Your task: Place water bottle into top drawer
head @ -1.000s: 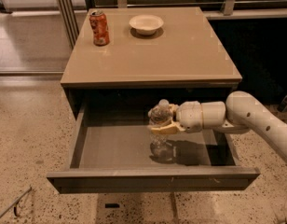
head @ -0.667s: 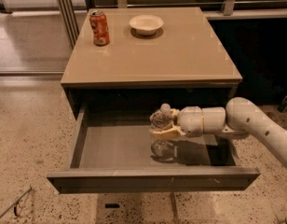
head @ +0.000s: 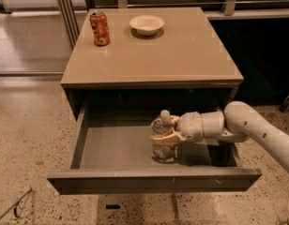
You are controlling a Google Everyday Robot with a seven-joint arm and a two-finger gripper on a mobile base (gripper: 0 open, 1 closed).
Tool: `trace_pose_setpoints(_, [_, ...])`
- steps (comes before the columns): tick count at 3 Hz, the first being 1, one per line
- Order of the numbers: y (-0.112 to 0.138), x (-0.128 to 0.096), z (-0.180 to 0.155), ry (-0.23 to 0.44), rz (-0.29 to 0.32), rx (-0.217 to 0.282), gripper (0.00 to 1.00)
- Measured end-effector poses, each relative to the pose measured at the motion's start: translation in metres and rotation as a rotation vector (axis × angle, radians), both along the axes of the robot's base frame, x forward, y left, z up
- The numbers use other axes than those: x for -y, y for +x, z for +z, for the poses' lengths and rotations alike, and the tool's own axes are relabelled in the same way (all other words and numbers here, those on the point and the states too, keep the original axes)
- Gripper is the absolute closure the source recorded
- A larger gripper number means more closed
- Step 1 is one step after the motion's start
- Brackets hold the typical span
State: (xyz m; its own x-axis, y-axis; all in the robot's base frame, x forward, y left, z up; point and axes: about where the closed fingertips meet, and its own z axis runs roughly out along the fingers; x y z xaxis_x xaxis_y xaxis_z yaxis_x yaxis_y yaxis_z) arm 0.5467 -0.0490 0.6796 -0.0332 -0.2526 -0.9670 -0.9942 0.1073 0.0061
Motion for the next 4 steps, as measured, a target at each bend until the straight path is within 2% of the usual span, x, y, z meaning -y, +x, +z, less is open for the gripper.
trace_pose_setpoints(1, [0.0,0.0,0.0,0.0,0.0,0.0,1.0])
trace_pose_setpoints(2, [0.0,-0.0001,0.0,0.0,0.0,0.0,0.85])
trace_pose_setpoints(4, [0.0,-0.0001,0.0,0.0,0.0,0.0,0.38])
